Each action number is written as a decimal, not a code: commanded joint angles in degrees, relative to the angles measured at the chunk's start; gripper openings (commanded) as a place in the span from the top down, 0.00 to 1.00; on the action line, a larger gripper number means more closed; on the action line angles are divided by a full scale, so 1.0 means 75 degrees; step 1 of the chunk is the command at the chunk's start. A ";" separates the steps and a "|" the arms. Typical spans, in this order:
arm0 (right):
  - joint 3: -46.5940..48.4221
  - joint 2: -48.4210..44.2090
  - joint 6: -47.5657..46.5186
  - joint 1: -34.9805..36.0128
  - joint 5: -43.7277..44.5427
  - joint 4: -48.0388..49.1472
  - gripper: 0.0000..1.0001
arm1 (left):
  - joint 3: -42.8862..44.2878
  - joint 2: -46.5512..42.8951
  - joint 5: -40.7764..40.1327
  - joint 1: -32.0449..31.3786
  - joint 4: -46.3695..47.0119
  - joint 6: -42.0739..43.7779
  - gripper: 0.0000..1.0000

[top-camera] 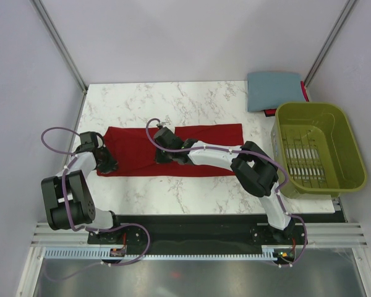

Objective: Fold and stack the t-shirts
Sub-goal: Fold the tshirt

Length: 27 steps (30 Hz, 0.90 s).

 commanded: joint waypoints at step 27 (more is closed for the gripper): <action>0.0012 -0.0266 -0.0229 -0.0161 0.0011 0.0141 1.00 | 0.0371 -0.1946 -0.0415 -0.0035 -0.1104 -0.1425 0.98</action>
